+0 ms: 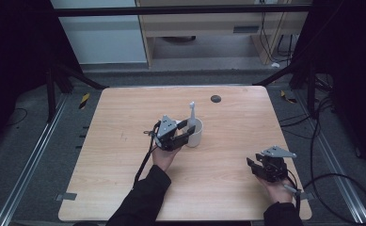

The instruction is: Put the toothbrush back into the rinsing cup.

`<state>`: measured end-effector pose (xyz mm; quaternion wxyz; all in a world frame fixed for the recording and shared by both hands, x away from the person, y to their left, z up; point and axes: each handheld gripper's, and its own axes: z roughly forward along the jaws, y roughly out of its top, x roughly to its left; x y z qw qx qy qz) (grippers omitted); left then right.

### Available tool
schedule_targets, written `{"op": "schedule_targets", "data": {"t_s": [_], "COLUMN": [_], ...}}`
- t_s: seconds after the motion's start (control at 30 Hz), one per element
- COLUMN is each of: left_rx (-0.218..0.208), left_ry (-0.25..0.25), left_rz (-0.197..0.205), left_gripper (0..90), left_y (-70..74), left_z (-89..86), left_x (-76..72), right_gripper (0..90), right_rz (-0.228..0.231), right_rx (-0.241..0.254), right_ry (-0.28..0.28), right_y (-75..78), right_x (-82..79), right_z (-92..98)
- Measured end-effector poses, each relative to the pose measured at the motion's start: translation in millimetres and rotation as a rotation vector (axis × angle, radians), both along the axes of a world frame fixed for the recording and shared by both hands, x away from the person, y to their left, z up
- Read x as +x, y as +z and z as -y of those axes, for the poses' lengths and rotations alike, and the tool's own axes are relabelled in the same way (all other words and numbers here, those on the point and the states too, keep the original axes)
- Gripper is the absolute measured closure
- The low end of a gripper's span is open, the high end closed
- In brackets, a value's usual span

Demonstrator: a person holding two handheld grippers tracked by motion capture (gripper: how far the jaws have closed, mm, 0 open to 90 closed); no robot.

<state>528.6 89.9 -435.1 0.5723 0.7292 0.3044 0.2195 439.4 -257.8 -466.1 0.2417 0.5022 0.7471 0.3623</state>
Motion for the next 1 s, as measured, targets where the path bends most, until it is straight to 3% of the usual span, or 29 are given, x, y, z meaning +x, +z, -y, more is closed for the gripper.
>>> {"op": "schedule_targets", "data": {"t_s": [0.23,0.6,1.0], "left_rx": [0.055,0.115,0.152], "left_ry": [0.026,0.086,0.174], "left_rz": [0.006,-0.022,-0.095], "left_gripper": [48.2,40.6,34.0], "left_y": [14.1,28.2,4.0], "left_z": [-14.7,-61.9,-131.8], "left_x": [-15.4,-37.3,-62.1], "right_gripper": [54.6,42.3,29.7], "right_rz": [0.01,0.033,0.037], "right_rx": [0.001,0.016,0.016], "right_ry": [-0.004,-0.054,-0.084], "right_y": [1.5,5.9,1.1], "right_x": [-0.8,-5.1,-7.2], "right_z": [0.0,2.9,7.1]}}
